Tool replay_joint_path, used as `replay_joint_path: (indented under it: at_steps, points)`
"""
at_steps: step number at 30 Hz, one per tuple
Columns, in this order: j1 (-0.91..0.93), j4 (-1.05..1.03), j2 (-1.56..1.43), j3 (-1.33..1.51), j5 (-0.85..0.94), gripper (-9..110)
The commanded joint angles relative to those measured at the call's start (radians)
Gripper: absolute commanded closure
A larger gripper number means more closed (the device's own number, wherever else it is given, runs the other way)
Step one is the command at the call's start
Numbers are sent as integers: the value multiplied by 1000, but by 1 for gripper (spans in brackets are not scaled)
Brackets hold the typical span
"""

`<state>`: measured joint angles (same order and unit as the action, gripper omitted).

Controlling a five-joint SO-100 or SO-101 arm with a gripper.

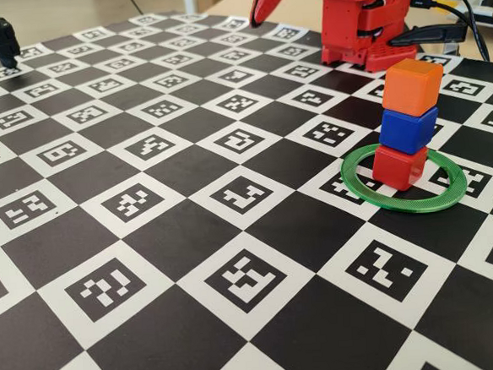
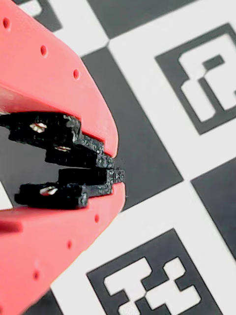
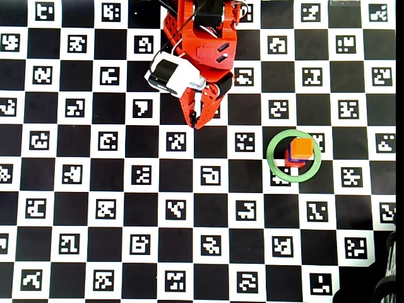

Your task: Grab the red cube then put it in the green circle then put the blue cube on top and finally the orange cube on top

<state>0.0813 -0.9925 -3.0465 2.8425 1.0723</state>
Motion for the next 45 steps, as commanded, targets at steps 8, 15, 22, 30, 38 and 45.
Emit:
replay_joint_path:
  at_steps: [8, 15, 22, 30, 38, 45]
  points:
    - [-18, 0, -107, 110, 140, 107]
    - [-46, -75, -175, 193, 210, 108]
    - [-66, -167, -213, 230, 233, 108]
    - [-44, -250, -258, 307, 264, 108]
    - [-41, -305, -296, 337, 347, 107]
    - [-43, -357, -311, 337, 379, 107]
